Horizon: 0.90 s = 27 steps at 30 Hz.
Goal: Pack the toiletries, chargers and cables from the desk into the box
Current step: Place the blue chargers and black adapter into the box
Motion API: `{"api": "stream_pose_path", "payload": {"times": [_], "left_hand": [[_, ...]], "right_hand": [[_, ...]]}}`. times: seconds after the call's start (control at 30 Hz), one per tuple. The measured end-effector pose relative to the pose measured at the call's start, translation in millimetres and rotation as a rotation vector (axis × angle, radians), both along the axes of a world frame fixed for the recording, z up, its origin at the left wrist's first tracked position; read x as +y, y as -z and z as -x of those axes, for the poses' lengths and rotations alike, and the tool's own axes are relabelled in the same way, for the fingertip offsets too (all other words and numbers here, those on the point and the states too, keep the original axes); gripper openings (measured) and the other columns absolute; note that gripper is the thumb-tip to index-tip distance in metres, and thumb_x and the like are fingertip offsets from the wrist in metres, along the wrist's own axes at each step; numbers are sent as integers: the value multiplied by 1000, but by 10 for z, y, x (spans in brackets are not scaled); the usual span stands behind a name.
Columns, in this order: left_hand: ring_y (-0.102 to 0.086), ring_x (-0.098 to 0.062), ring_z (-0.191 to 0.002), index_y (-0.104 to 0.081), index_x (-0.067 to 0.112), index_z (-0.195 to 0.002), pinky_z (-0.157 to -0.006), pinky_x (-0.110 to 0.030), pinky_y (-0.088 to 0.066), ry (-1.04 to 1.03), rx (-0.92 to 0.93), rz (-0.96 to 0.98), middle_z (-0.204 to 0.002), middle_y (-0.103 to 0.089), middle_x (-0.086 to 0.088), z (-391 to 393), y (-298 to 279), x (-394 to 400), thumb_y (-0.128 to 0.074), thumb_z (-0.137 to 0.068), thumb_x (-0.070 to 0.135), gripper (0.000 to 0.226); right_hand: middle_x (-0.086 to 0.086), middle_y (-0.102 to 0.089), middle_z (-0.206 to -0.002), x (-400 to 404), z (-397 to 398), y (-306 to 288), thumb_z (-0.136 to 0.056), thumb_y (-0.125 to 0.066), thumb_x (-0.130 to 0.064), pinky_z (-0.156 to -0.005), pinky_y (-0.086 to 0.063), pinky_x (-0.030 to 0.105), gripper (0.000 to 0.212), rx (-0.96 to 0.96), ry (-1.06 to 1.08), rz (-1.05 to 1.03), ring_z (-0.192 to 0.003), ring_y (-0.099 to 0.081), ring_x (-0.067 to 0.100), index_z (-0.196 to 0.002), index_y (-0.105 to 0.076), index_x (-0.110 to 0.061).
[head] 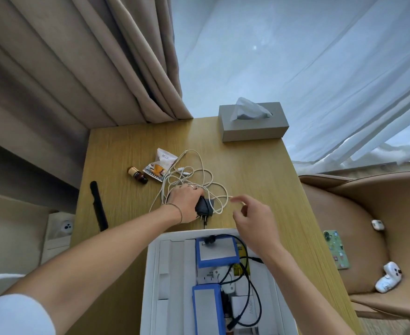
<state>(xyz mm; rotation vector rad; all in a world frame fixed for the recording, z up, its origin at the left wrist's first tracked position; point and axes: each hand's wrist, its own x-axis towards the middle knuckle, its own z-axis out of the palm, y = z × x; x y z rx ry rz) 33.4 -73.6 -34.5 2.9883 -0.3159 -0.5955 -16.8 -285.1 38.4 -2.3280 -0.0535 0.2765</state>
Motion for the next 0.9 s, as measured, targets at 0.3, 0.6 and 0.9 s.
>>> {"api": "stream_pose_path", "payload": {"times": [0.3,0.6,0.9], "left_hand": [[-60,-16,-88,-59,30,-112,-66,-28,-49,-150,-74,269,-102,-64,7,130,-257,129,-74,-72,45,45],[-70,-2,-90,-69,40,-103,-77,-22,-56,-559,80,879,-95,-75,15,596,-1022,349,-77,-67,57,41],[-69,-32,-108,-71,13,-116,-100,-45,-52,-658,204,1283,-109,-75,-11,874,-1735,272,-74,-85,39,41]], "right_hand": [[-12,-63,-60,-145,92,-103,-95,-60,-14,-45,-45,30,22,4,37,-145,-44,-42,3,-104,-69,-33],[-4,-70,-70,-26,178,-332,-96,-59,-13,-62,-57,43,27,58,17,-237,-68,-67,26,-91,-69,-38],[-35,-51,-135,409,262,-484,-82,-73,-30,-97,-30,9,66,161,-393,-338,-124,-42,-19,-141,-48,-41]]}}
